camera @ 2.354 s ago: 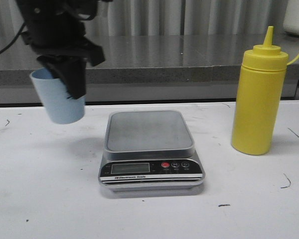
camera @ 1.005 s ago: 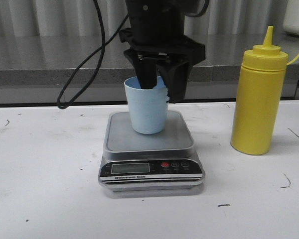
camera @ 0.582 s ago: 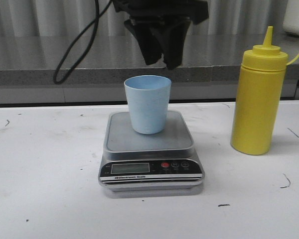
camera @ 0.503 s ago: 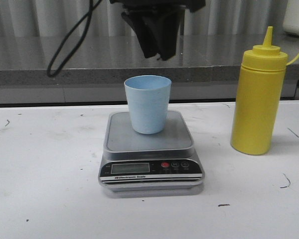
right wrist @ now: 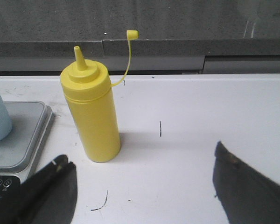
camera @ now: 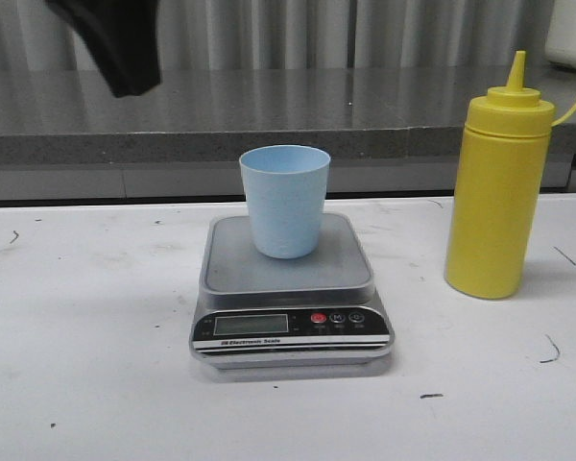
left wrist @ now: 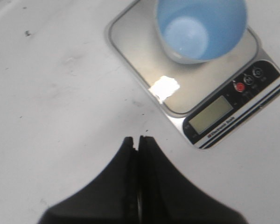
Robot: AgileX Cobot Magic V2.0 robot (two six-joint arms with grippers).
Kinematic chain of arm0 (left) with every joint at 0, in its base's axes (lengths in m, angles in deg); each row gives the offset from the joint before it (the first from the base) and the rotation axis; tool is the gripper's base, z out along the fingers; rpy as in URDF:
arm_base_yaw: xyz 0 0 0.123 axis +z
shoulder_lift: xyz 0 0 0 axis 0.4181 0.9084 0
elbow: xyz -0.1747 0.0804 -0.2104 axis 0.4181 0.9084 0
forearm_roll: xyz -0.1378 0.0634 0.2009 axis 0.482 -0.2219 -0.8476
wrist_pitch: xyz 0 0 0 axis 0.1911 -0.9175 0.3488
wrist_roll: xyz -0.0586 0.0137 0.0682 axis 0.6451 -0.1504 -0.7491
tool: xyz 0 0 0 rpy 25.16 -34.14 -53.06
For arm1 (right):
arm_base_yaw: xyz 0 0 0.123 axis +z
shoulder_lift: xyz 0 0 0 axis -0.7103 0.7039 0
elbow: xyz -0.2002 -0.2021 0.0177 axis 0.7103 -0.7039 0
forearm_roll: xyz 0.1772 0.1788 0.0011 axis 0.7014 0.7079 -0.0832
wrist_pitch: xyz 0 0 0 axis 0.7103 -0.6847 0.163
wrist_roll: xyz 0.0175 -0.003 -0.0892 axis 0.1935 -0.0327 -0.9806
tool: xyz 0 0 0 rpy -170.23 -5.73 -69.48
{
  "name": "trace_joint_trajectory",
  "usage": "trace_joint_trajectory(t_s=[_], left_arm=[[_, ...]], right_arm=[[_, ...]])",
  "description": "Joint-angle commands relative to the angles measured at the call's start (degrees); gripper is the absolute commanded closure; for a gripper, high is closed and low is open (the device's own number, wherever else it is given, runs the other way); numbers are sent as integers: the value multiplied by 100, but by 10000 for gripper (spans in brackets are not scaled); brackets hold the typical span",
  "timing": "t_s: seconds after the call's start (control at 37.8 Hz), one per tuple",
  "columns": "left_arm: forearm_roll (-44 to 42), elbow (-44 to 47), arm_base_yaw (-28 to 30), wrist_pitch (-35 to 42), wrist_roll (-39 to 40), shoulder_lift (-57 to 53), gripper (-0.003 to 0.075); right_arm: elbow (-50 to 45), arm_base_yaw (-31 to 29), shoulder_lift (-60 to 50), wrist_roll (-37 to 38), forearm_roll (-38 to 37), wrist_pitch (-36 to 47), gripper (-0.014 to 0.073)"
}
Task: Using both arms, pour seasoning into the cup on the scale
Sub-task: 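Open the left gripper and raise it away from the cup, then move the right gripper to the yellow squeeze bottle and grasp it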
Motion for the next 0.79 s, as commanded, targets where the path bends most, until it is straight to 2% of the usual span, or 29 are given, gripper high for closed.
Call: trace_joint_trajectory(t_s=[0.0,0.24,0.45,0.77], left_arm=[[0,553,324,692,113,-791,740],[0,2263,1303,1756,126,-2311,740],[0,3578,1919,2740,126,-3754,740],[219,5259,2039,3887,126,-6154,740]], right_arm=[[202,13,76,10,10,409,-19],[202,13,76,10,10,409,-19],[202,13,76,10,10,409,-19],[202,13,76,10,10,409,-19]])
